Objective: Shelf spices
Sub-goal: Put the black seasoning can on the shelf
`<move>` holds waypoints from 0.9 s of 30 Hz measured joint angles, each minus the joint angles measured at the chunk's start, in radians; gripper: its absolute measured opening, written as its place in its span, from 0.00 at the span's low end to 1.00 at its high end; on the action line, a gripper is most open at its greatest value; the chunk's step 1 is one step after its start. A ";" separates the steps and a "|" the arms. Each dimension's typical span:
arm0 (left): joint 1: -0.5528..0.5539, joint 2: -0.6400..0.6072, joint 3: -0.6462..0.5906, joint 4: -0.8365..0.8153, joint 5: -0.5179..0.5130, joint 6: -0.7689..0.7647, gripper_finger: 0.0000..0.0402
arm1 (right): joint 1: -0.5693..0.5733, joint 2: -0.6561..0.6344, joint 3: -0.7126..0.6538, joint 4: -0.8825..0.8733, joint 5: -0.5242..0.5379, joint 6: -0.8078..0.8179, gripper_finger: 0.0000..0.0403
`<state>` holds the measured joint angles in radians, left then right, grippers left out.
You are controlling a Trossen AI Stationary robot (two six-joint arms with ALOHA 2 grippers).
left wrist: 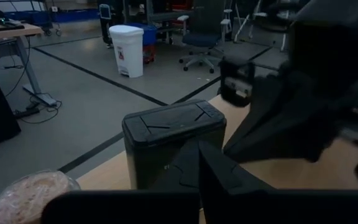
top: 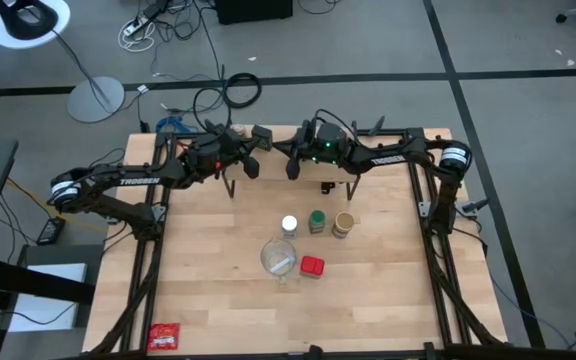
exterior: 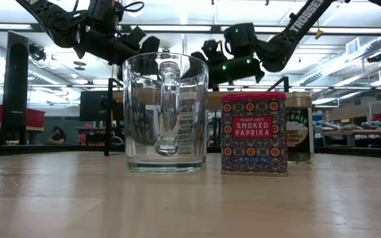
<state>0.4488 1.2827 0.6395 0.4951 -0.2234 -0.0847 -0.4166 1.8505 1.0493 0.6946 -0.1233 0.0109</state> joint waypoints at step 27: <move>0.000 0.000 0.000 0.001 0.000 -0.020 0.00 | -0.031 -0.004 0.073 -0.079 0.018 -0.032 0.00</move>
<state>0.4488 1.2827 0.6395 0.4959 -0.2232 -0.1051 -0.4473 1.8469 1.1221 0.6155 -0.1051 -0.0208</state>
